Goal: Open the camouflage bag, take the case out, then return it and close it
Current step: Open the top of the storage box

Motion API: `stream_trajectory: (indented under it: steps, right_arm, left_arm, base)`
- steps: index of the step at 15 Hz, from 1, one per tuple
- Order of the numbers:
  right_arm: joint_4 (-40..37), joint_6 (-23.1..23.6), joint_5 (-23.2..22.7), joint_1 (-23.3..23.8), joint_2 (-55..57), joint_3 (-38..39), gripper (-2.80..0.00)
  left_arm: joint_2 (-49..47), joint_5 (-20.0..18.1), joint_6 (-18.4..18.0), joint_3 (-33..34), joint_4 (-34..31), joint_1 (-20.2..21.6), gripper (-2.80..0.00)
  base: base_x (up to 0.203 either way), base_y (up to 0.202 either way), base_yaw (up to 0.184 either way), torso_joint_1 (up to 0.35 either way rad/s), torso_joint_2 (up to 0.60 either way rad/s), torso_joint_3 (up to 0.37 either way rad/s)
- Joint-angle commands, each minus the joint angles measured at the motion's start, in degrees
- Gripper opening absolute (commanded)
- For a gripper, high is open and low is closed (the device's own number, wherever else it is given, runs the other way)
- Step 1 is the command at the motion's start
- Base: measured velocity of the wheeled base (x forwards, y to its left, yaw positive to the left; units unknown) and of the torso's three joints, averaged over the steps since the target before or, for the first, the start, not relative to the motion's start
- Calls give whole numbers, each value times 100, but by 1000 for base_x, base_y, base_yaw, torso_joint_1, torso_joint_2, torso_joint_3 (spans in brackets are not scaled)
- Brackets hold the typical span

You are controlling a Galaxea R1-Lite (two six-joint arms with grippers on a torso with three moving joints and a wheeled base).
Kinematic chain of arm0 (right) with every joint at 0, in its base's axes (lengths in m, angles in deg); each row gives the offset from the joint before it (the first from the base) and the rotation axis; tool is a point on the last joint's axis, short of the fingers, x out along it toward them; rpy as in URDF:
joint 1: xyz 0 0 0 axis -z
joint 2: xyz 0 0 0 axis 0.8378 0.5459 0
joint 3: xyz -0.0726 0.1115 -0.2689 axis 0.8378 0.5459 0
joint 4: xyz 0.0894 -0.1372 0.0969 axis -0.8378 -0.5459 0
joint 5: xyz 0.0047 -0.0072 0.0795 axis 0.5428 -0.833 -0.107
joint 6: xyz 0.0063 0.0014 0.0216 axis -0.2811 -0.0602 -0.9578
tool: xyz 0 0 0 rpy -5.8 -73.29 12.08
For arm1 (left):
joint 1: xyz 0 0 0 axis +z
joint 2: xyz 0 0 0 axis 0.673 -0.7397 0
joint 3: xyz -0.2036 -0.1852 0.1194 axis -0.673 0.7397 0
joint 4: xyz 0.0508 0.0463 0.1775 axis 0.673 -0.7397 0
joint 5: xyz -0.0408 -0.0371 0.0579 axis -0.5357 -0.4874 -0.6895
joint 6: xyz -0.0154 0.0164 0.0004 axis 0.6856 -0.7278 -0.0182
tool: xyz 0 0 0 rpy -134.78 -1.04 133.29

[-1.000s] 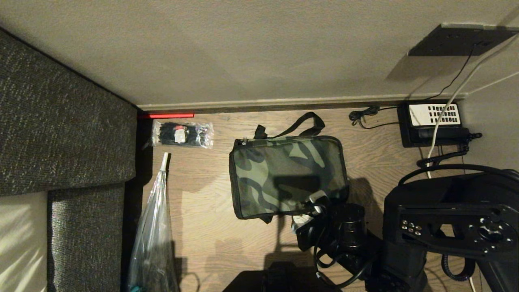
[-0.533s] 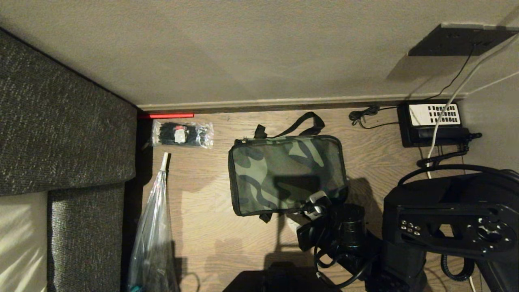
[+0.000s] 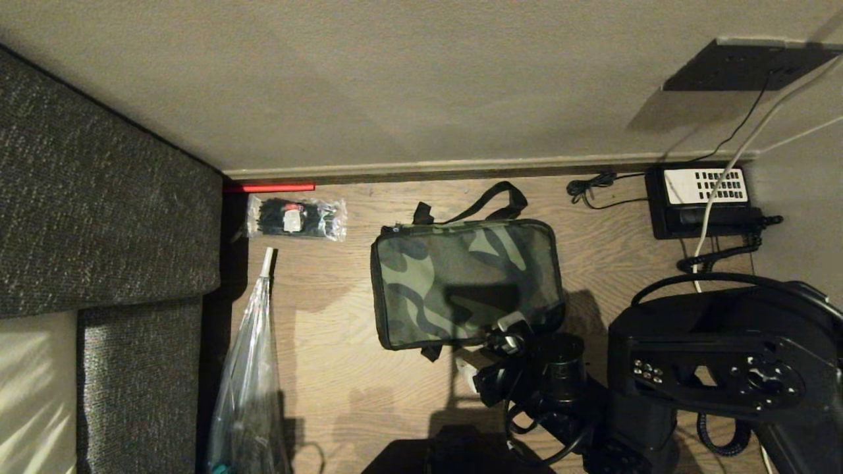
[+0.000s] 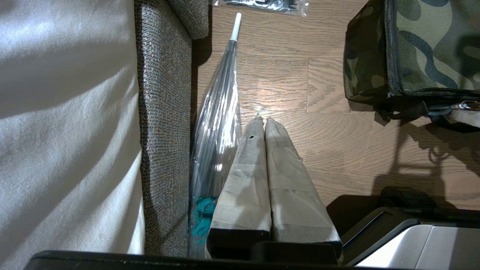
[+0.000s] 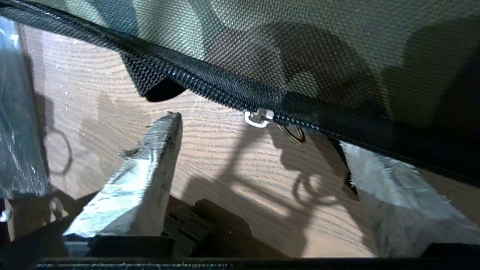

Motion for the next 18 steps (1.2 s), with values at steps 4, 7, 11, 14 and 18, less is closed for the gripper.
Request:
stream_trajectory:
  steps: [4,7,11,14,18]
  right_arm:
    - [138,-42,1,60,237,-158,-280]
    - [283,2,1,60,285,-220,-280]
    - [308,123,-46,72,149,-38,-280]
    - [308,354,-72,127,-9,167,-280]
    - [276,447,-63,294,-239,238,-280]
  left_arm:
    - [0,0,6,18,1,2,-280]
    - [0,3,6,18,1,2,-280]
    - [0,0,-3,18,1,2,-280]
    - [0,1,-1,18,1,2,-280]
    - [0,0,-3,18,1,2,-280]
  base:
    - [0,0,0,0,0,0]
    - [0,0,0,0,0,0]
    - [0,0,0,0,0,0]
    - [0,0,0,0,0,0]
    - [0,0,0,0,0,0]
